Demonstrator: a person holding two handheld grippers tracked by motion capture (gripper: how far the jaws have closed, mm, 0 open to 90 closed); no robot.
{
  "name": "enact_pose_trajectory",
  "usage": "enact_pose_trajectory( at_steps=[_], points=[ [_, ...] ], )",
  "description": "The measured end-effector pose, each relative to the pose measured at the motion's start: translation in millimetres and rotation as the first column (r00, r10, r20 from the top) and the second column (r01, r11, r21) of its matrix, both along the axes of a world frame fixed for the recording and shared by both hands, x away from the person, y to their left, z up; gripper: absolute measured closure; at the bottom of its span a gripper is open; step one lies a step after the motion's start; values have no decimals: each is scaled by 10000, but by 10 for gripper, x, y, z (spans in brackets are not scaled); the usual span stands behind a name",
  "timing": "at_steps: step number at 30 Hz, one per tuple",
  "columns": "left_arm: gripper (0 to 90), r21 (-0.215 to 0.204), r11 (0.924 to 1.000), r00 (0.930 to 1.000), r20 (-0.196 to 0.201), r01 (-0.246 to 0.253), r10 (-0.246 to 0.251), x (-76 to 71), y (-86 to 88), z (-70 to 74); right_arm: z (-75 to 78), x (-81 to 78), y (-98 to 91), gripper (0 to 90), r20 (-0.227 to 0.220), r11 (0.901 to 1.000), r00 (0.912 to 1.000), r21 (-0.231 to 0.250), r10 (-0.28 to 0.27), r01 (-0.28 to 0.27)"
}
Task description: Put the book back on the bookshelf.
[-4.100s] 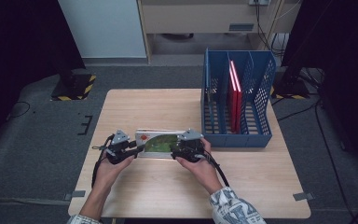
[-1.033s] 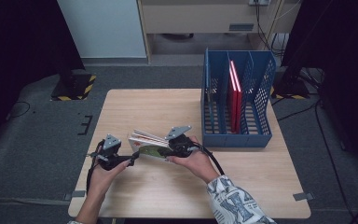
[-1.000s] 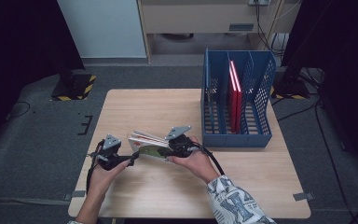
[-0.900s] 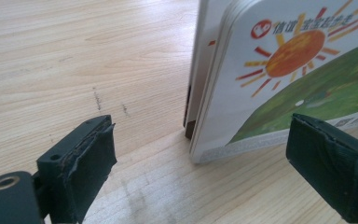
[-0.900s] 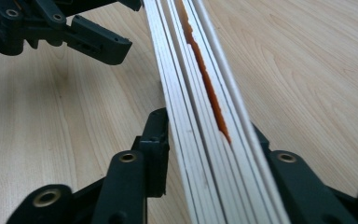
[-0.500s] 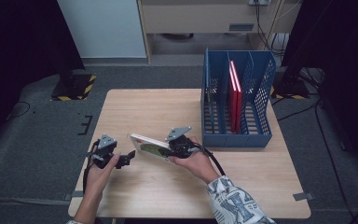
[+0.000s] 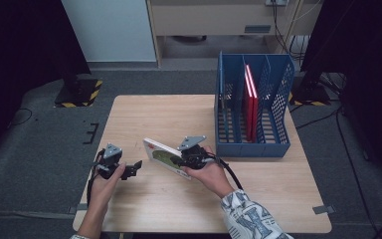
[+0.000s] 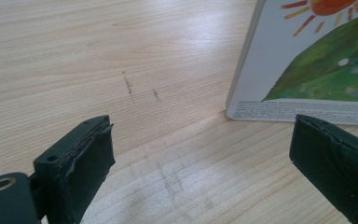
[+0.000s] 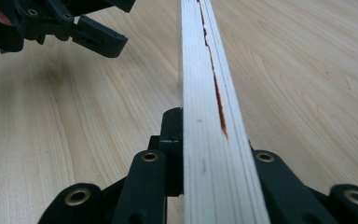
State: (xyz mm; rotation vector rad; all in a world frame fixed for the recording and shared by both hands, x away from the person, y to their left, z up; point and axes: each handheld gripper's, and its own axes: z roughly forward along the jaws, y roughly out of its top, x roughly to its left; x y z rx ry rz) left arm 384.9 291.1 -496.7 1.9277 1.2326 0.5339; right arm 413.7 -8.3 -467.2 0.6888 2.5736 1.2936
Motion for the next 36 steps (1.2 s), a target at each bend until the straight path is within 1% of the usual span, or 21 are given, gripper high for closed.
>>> enact_pose_trajectory(
  at_steps=[5, 9, 14, 17, 19, 20, 22, 25, 28, 31, 36],
  points=[
    [57, 81, 9999, 9999, -49, -89, 89, 16, 20, -28, 34, -14, -62, 756, 111, 9998, 9998, 70, -172, 171],
    [50, 229, 9997, 9999, -78, -75, 77, 34, 37, -57, 60, -23, -130, 756, 129, 9987, 9990, 294, -428, 424],
    [36, 559, 9984, 9995, -308, 48, -30, 48, 37, -92, 94, -49, -209, 756, 163, 9971, 9977, 400, -658, 651],
    [36, 563, 9984, 9992, -387, 59, -38, 52, 26, -99, 112, -64, -257, 756, 192, 9956, 9962, 416, -853, 845],
    [37, 623, 9980, 9991, -430, 61, -34, 57, 21, -107, 122, -70, -293, 756, 156, 9938, 9947, 461, -1016, 1007],
    [37, 678, 9976, 9986, -517, 103, -68, 58, 23, -111, 127, -77, -307, 756, 166, 9930, 9939, 478, -1089, 1080],
    [37, 716, 9974, 9980, -631, 121, -76, 58, 23, -118, 141, -89, -334, 756, 174, 9923, 9933, 505, -1140, 1130],
    [37, 741, 9972, 9979, -645, 140, -93, 59, 24, -126, 161, -103, -363, 756, 219, 9917, 9926, 504, -1197, 1185],
    [37, 770, 9969, 9971, -757, 148, -89, 63, 19, -143, 176, -111, -391, 756, 220, 9905, 9917, 557, -1269, 1255],
    [34, 924, 9955, 9959, -896, 228, -145, 69, 13, -159, 182, -121, -423, 756, 177, 9900, 9915, 608, -1287, 1274],
    [34, 929, 9954, 9951, -983, 222, -130, 72, 3, -174, 173, -140, -478, 756, 151, 9883, 9902, 664, -1388, 1375]
  ],
)
